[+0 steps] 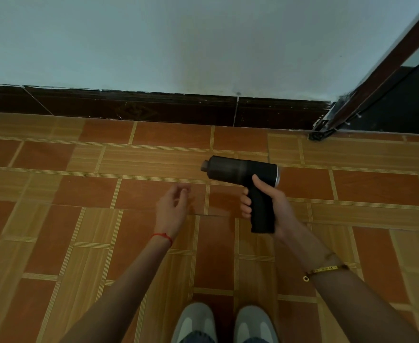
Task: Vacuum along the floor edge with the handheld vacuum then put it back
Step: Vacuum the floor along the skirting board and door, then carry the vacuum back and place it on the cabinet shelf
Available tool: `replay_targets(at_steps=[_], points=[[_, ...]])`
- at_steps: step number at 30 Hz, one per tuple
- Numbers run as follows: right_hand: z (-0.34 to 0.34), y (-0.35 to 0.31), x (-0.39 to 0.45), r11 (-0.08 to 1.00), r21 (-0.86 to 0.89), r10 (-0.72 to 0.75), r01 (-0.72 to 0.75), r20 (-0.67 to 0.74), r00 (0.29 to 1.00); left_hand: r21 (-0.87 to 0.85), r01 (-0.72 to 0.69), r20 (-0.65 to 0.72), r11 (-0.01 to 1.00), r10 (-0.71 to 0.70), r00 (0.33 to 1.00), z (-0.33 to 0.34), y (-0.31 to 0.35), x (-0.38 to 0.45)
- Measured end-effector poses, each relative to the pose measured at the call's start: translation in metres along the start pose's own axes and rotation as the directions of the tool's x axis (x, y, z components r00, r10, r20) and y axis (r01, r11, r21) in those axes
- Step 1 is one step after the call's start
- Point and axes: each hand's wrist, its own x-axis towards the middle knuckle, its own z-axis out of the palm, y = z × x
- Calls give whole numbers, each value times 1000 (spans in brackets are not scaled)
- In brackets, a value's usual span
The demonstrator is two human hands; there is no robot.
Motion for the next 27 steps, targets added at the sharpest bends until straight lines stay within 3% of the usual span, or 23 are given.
replay_targets(at_steps=[8,12,16,22,27], points=[[-6,0,4,1000,7,21,-21,-6,1000,179,-138,36,974,134,990,8,0,8],[-4,-1,14,999,23,43,-43,-12,999,321,-264,94,910,247,965,8,-3,21],[2,-9,22,994,-71,72,-78,-74,995,401,-329,147,855,294,944,0,7,33],[36,-60,-12,983,-149,63,-110,-291,955,401,-280,177,872,226,958,-31,77,20],[95,-131,-78,988,-118,51,-96,-334,941,462,-277,167,842,224,960,-80,175,-23]])
